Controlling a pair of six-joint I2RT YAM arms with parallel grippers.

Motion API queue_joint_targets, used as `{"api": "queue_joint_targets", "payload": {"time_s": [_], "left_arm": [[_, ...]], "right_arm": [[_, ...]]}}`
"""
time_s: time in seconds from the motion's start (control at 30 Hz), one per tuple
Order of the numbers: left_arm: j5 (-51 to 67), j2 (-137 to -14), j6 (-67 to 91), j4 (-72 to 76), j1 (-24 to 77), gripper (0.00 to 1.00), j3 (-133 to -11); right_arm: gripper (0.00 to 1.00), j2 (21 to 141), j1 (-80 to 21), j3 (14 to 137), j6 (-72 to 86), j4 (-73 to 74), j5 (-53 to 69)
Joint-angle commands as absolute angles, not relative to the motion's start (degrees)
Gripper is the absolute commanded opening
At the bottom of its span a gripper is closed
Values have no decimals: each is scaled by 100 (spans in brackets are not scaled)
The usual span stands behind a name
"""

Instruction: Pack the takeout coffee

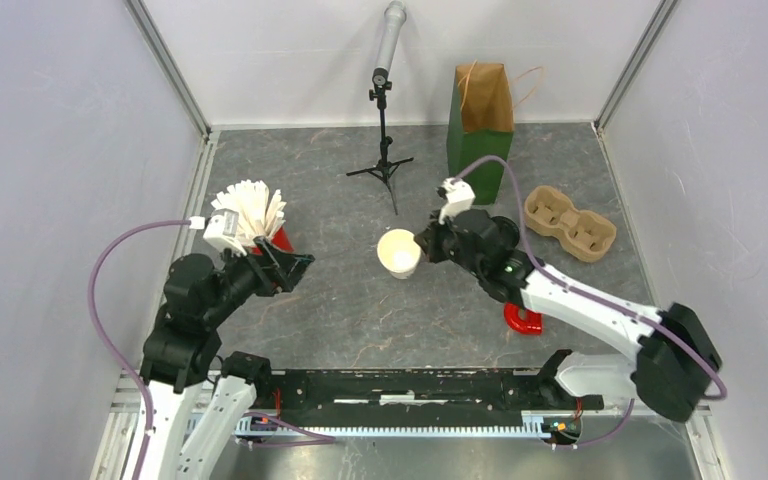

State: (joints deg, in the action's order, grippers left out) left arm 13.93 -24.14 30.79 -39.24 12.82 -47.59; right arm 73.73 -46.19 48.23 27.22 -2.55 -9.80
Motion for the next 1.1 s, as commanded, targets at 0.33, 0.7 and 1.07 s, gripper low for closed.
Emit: {"api": "queue_joint_targets", "payload": {"time_s": [0.33, 0.7, 1.07], "left_arm": [[3136, -3105, 5349, -1506, 1469, 57, -3366], [2258, -4390, 5435, -270, 2644, 49, -2803], [2114, -5423, 5642, 1476, 3314, 53, -2331]], "right_arm": [[0, 5286, -4237, 3072, 3176, -896, -257], [0, 5282, -4223, 2888, 3779, -1119, -95], [0, 5565, -4228, 2804, 4092, -1294, -16]]}}
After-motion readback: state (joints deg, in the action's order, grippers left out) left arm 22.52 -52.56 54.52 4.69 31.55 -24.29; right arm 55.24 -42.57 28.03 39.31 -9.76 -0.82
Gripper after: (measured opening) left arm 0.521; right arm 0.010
